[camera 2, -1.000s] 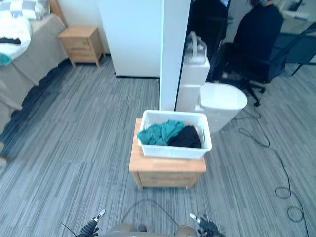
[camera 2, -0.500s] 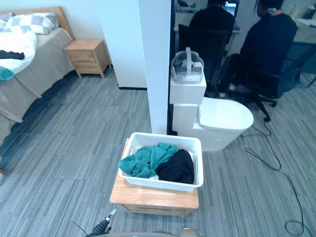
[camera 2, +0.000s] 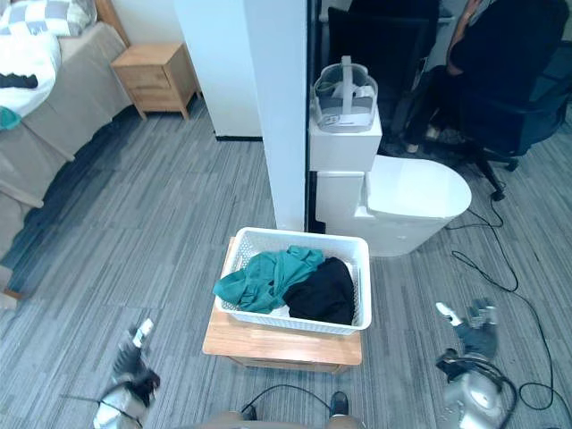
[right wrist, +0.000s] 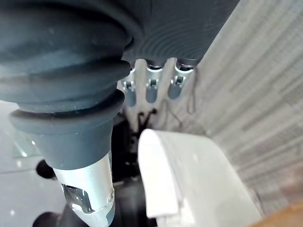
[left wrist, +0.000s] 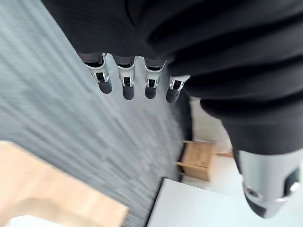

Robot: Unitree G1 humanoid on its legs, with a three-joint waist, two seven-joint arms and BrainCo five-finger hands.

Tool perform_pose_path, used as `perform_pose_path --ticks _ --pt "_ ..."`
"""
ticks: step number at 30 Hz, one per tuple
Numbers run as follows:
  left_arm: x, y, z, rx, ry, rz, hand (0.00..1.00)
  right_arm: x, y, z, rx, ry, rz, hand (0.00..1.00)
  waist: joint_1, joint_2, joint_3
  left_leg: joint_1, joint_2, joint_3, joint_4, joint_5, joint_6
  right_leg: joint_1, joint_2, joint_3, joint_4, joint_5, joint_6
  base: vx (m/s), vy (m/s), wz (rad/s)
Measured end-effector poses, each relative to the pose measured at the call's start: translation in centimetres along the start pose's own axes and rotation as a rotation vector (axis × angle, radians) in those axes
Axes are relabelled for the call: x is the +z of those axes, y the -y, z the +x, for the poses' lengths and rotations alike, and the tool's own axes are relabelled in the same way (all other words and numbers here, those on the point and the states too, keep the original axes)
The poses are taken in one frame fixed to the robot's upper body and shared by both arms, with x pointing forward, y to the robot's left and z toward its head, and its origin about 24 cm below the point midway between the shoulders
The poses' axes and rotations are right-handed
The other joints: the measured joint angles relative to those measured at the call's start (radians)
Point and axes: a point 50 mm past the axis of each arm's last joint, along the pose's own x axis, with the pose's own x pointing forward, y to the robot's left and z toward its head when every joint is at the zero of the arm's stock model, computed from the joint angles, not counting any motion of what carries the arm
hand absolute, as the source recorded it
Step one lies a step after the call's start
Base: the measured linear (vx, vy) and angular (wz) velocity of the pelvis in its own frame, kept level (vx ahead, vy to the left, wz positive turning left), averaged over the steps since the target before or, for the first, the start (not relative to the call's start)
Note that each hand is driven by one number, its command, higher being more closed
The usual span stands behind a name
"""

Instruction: Pick up the laundry basket with both hands and put the clothes into the washing machine.

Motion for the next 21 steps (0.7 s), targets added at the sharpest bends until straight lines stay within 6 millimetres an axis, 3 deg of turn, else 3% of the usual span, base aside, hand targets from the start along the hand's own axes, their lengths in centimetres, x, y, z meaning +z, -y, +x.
perform_pose_path --ticks 2,5,6,9,13,17,21 --pt "5.7 1.9 0.6 -0.068 0.245 0.011 0.0 2.7 -0.8 0.3 0.009 0.118 -0.022 0.0 0.004 -0.026 0.031 -0.06 -0.021 0.04 0.031 0.003 0.005 -0.063 -0.021 0.029 0.0 0.027 0.005 -0.01 0.14 -0.28" --pt "10.8 5.3 1.0 -0.17 0.466 0.031 0.0 5.8 -3.3 1.2 0.084 0.249 -0.003 0.0 0.006 -0.034 0.08 -0.125 -0.018 0.077 0.081 -0.017 0.033 -0.119 -0.023 0.043 -0.003 0.059 0.003 -0.08 0.089 -0.3" --pt "11.8 6.1 1.1 -0.188 0.508 0.037 0.0 6.3 -4.0 1.5 0.109 0.269 0.001 0.0 0.006 -0.039 0.089 -0.144 -0.014 0.081 0.095 -0.021 0.036 -0.136 -0.023 0.051 -0.003 0.067 0.004 -0.12 0.062 -0.26" --pt "15.0 11.0 1.3 -0.331 0.634 0.049 0.0 8.9 -7.7 2.6 0.232 0.353 0.012 0.0 0.005 -0.046 0.146 -0.234 -0.002 0.082 0.157 -0.029 0.039 -0.19 -0.016 0.052 -0.02 0.098 0.003 -0.12 0.018 -0.08" --pt "16.0 16.0 1.2 -0.462 0.67 0.107 0.0 10.7 -11.9 3.2 0.369 0.396 0.01 0.0 0.01 -0.052 0.19 -0.297 0.019 0.083 0.189 -0.029 0.038 -0.241 0.003 0.056 -0.024 0.122 -0.013 -0.12 -0.018 -0.09" --pt "15.4 19.7 2.6 -0.527 0.592 0.19 0.0 11.7 -15.0 4.3 0.431 0.381 -0.001 0.0 0.011 -0.051 0.234 -0.312 0.029 0.081 0.195 -0.023 0.031 -0.256 0.013 0.061 -0.025 0.134 -0.022 -0.06 -0.034 -0.06" --pt "16.9 22.5 3.3 -0.536 0.59 0.241 0.0 12.6 -17.8 4.2 0.493 0.393 -0.035 0.0 0.011 -0.05 0.268 -0.349 0.032 0.081 0.198 -0.013 0.024 -0.292 0.017 0.068 -0.029 0.151 -0.025 -0.06 -0.033 -0.05"
